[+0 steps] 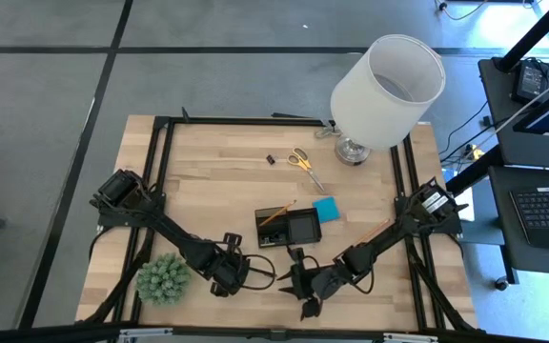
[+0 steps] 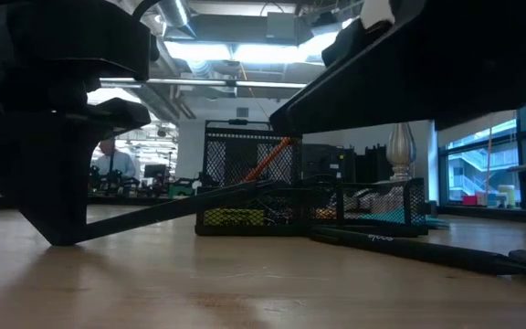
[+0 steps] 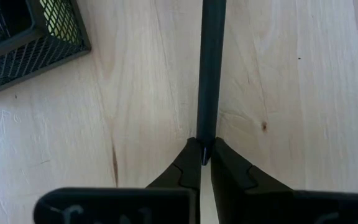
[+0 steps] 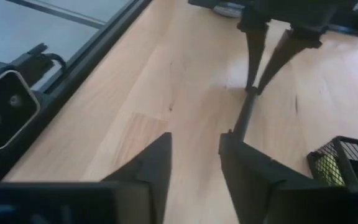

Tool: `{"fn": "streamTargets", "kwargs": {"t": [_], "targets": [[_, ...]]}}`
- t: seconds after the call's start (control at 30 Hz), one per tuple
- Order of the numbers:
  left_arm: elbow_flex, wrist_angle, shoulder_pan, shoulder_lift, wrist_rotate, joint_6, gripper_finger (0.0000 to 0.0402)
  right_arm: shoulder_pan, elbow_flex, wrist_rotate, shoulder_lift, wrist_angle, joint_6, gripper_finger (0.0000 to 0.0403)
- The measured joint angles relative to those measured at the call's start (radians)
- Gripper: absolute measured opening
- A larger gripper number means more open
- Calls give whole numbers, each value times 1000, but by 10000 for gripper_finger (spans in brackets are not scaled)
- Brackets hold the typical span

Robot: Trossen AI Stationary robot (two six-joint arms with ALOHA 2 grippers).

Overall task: Pick and place office supplies into organizer
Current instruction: Put the top black pen into the desk organizer

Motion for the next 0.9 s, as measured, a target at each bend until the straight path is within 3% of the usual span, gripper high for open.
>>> {"fn": "streamTargets", "kwargs": {"t": [0.27,0.9], "targets": [[0,0,-1,0,-6,-18,12,-11,-1,2,0,5,23,198],[0,0,-1,0,-11,-44,12,-29,-2,77,76,26,-10,202]]}}
